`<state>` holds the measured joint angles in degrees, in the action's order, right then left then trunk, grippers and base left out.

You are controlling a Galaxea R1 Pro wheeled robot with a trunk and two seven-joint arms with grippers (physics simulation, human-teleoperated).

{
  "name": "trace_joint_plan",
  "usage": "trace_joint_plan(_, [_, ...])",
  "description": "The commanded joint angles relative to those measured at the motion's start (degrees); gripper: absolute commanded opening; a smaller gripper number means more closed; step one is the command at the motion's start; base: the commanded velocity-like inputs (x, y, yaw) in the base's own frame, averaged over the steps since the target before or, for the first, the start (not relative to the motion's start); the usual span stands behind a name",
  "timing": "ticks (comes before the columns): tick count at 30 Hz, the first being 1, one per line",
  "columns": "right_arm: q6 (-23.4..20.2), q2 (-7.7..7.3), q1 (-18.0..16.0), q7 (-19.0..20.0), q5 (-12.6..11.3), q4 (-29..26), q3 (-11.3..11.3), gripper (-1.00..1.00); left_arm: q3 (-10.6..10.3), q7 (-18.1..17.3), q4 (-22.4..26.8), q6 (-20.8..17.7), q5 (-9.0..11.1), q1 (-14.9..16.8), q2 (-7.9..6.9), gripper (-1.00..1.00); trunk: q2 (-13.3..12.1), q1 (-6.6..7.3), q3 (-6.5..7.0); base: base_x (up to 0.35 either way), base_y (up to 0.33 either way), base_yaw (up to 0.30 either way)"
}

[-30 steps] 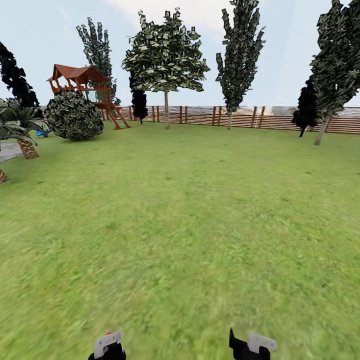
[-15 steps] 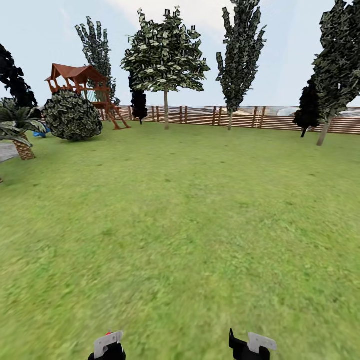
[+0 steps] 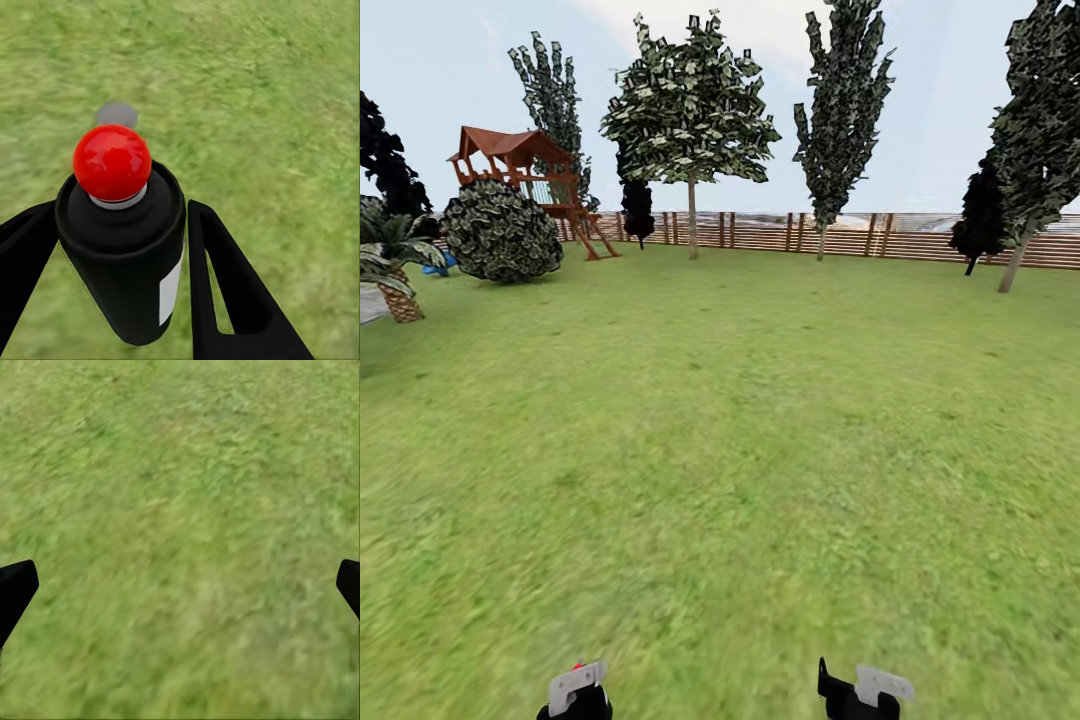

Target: In the garden, pick up the pesticide atomizer on the floor and spray pesticide onto both trees until each tree trunk is fully covered.

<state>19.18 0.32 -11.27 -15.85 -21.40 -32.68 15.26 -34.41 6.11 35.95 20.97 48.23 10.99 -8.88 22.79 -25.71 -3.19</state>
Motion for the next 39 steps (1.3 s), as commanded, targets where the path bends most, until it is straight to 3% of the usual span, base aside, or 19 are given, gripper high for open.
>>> trace_joint_plan(1, [0.33,-0.06,-0.07,-0.38,-0.59,0.00,0.46,1.00,-0.49,0.58,0.06,0.30,0.20,0.08,-0.08,-1.00,0.13,-0.07,-0.13,0.339,0.000,0.000])
trace_joint_plan(39, [0.24,-0.06,-0.07,-0.32,-0.66,0.07,0.48,1.00,-0.49,0.57,-0.06,0.21,0.28,0.08,-0.08,-1.00,0.13,-0.07,-0.13,0.339,0.053,0.000])
